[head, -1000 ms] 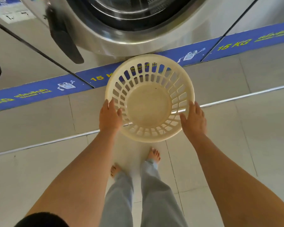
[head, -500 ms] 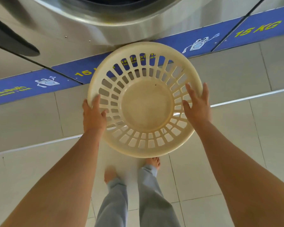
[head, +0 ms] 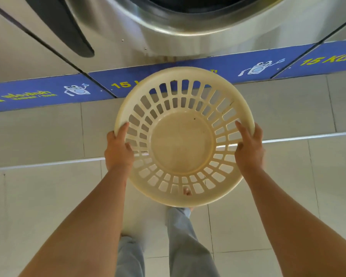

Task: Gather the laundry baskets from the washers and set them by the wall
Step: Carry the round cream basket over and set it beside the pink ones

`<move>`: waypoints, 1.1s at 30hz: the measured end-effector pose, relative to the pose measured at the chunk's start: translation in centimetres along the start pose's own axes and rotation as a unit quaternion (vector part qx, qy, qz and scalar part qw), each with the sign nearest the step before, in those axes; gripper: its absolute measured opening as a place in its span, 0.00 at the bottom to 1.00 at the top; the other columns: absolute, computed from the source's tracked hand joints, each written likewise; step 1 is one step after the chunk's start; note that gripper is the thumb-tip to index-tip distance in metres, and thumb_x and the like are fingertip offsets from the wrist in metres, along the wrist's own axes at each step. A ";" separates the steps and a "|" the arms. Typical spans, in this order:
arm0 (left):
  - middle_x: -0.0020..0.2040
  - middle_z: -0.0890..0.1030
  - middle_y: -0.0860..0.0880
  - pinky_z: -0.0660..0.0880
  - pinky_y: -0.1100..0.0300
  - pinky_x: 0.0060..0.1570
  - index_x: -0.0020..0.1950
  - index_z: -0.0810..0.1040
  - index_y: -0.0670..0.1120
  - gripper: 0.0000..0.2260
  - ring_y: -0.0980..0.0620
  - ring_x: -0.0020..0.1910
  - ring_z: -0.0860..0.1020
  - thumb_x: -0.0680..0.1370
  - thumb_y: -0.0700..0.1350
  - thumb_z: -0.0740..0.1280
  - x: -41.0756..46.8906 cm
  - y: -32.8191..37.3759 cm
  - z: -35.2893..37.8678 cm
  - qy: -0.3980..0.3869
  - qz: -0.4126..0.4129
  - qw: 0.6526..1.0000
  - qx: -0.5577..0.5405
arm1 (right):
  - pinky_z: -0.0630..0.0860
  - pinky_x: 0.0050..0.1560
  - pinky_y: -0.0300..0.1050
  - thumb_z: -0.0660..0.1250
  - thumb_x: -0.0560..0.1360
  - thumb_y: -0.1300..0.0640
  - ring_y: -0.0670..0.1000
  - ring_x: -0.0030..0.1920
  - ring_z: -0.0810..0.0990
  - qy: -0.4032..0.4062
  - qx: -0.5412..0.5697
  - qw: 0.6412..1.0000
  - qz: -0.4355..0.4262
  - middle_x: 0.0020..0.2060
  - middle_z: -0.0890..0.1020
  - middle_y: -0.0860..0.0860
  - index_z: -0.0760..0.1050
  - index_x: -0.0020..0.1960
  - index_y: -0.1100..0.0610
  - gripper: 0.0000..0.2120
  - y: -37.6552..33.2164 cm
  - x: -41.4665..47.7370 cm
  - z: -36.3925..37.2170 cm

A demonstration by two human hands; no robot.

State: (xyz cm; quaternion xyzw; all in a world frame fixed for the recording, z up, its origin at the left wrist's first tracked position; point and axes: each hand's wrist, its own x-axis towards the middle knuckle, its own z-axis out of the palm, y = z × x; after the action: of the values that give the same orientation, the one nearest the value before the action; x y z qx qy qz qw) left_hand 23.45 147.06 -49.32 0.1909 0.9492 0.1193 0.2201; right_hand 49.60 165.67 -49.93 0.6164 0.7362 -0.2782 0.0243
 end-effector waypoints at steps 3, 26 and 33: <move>0.65 0.68 0.44 0.75 0.43 0.58 0.73 0.65 0.58 0.25 0.38 0.55 0.77 0.79 0.37 0.61 -1.4 -2.5 -2.1 0.005 -0.015 0.999 -0.032 | 0.79 0.52 0.55 0.61 0.77 0.67 0.62 0.52 0.79 -0.004 -0.017 1.000 -0.018 0.74 0.60 0.51 0.64 0.72 0.44 0.29 -1.9 -2.5 0.1; 0.68 0.67 0.48 0.75 0.54 0.38 0.71 0.64 0.60 0.29 0.43 0.41 0.75 0.77 0.32 0.56 -17.4 -40.6 -28.9 0.141 -0.247 0.948 -0.141 | 0.72 0.45 0.49 0.58 0.77 0.65 0.64 0.49 0.78 -0.093 -0.102 0.960 -0.245 0.74 0.57 0.48 0.59 0.74 0.40 0.32 -33.5 -34.4 8.4; 0.66 0.68 0.45 0.77 0.52 0.37 0.70 0.66 0.58 0.29 0.43 0.40 0.74 0.76 0.31 0.56 -21.7 -52.4 -35.3 0.198 -0.314 0.914 -0.162 | 0.74 0.52 0.53 0.58 0.76 0.66 0.63 0.54 0.78 -0.129 -0.113 0.925 -0.340 0.74 0.58 0.49 0.60 0.74 0.40 0.32 -43.8 -43.4 13.9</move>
State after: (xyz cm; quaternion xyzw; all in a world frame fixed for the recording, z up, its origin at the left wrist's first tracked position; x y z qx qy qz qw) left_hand 8.85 85.91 -26.65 -0.1829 0.9521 0.2309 0.0821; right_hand 15.31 117.02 -28.60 0.2810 0.9187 -0.2619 0.0919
